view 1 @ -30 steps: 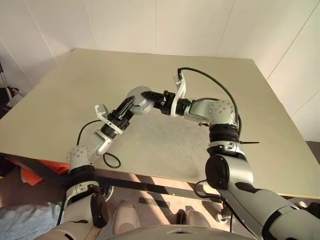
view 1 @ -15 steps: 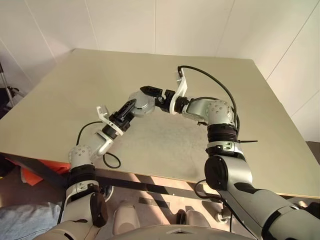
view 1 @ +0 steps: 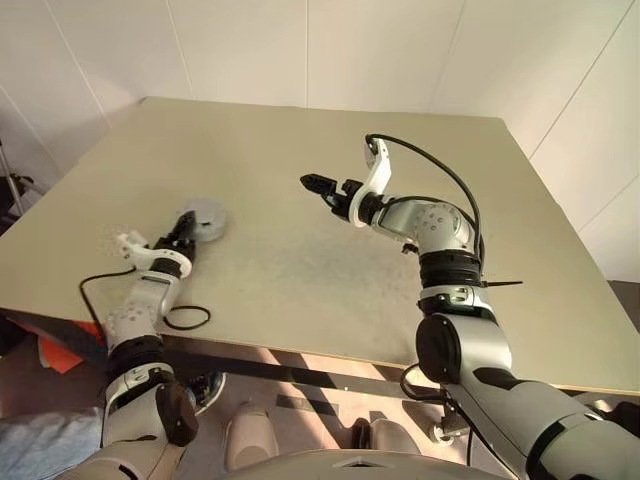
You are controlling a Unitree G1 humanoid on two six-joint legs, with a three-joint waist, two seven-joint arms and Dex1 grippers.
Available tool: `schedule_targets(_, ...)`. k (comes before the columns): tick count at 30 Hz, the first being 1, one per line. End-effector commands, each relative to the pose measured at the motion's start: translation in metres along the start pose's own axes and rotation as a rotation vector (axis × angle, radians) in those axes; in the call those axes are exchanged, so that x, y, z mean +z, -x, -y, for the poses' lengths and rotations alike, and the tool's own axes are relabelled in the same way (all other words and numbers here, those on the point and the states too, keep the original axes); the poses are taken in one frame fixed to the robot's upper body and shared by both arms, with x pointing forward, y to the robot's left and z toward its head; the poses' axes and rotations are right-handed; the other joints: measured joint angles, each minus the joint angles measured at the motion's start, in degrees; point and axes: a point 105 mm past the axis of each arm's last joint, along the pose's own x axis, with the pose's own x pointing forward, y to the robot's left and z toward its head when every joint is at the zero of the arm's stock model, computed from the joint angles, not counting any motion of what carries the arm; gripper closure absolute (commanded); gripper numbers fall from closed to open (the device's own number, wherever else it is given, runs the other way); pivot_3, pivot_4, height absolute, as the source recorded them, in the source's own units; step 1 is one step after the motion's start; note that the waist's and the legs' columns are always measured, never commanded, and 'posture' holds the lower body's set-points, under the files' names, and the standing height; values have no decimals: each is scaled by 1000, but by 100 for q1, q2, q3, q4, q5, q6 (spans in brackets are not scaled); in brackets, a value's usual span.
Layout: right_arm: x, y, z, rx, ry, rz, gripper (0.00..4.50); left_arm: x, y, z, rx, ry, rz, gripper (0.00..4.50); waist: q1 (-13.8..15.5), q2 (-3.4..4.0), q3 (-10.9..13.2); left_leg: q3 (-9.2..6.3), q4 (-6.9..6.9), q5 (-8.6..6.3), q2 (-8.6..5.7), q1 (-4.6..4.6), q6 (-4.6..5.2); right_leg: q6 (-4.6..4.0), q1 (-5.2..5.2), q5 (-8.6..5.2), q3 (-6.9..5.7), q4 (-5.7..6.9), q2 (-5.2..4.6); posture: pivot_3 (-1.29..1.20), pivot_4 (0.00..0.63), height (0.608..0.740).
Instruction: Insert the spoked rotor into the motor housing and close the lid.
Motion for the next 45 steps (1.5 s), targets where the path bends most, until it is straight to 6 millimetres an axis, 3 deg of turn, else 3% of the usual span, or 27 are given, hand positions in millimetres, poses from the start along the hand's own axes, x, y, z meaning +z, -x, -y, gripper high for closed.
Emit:
schedule_targets(1, 10, 0, -13, 39, 35, 32, 139, 17, -7, 8, 12, -21, 70, 2318, 16, -4, -2, 0, 3, 0, 0, 0, 0, 0, 2, 0, 0, 0, -1, 0, 0, 740)
schedule_targets(6, 10, -2, -15, 45, 39, 30, 139, 29, -6, -4, 87, -45, 125, 2318, -2, -7, -5, -1, 10, 2, 0, 35, -3, -20, 30, -10, 3, 18, -3, 0, 0, 740)
schedule_targets(13, 6, -6, -14, 39, 43, 16, 95, 59, 6, -33, 282, -135, 198, 112, -126, 1, -16, 0, -7, 12, 1, 98, -21, -34, 46, -2, 13, 34, 4, 0, 0, 740)
schedule_targets(17, 5, -7, -14, 38, 44, 11, 95, 109, 27, -46, 415, -206, 355, 22, -329, 4, -25, 0, -32, 20, 3, 140, -35, -19, 49, -10, 7, 37, 8, 0, 0, 740)
schedule_targets(19, 4, -8, -13, 37, 45, 1, 95, 143, 39, -41, 454, -280, 450, 22, -443, 1, -26, 1, -43, 20, 10, 170, -35, -23, 46, -7, 4, 37, 13, 0, 0, 740)
schedule_targets(22, 3, -8, -12, 32, 58, -2, 95, 175, 48, -27, 483, -385, 532, 22, -494, -10, -28, 1, -48, 17, 30, 169, -38, -41, 16, 5, -6, 34, 21, 0, 0, 740)
schedule_targets(25, 13, -7, -11, -4, 243, 91, 95, 185, 36, 7, 429, -614, 526, 22, -305, -16, -27, -1, -46, 7, 32, 146, -27, -66, 4, 20, -31, 25, 19, 0, 0, 740)
schedule_targets(27, 19, -4, -10, -31, 432, 140, 95, 172, 21, 31, 330, -756, 473, 22, -127, -17, -28, -2, -34, -4, 31, 126, -25, -80, 5, 28, -43, 17, 9, 0, 0, 740)
schedule_targets(29, 19, 11, -5, -37, 873, 157, 95, 140, 3, 71, 116, -933, 398, 22, 112, -29, -34, -4, -25, -10, 26, 103, -16, -79, 6, 28, -54, 3, -6, 0, 0, 740)
schedule_targets(31, 13, 34, 22, -27, 1049, 66, 95, 86, -9, 109, -140, -1075, 240, 22, 292, -44, -32, -14, 4, -17, 19, 58, -5, -76, 22, 26, -100, -11, -42, 0, 0, 740)
schedule_targets(33, 13, 57, 48, -43, 1058, -5, 95, 30, -8, 123, -334, -1204, 56, 22, 348, -48, -31, -14, 29, -30, -6, 49, 17, -69, 45, 23, -119, -11, -84, 0, 0, 740)
schedule_targets(35, 13, 79, 70, -80, 1117, -72, 95, -29, 3, 109, -454, -1284, -226, 22, 312, -45, -30, -12, 52, -43, -30, 50, 40, -68, 59, 23, -113, -11, -107, 0, 0, 740)
schedule_targets(37, 16, 91, 85, -125, 1125, -102, 95, -72, 16, 75, -485, -1389, -473, 22, 197, -28, -38, 2, 54, -46, -36, 67, 45, -67, 60, 24, -99, -7, -111, 0, 0, 740)
schedule_targets(40, 21, 95, 96, -169, 1104, -95, 95, -95, 25, 36, -453, -1439, -619, 22, -81, -15, -40, 5, 50, -44, -18, 73, 43, -62, 35, 21, -83, 31, -89, 0, 0, 740)
schedule_targets(45, 19, 93, 89, -127, 1117, -78, 95, -100, 19, 36, -460, -1393, -609, 22, -283, -14, -39, 2, 30, -29, 21, 68, 18, -79, -11, 31, -105, 65, -67, 0, 0, 740)
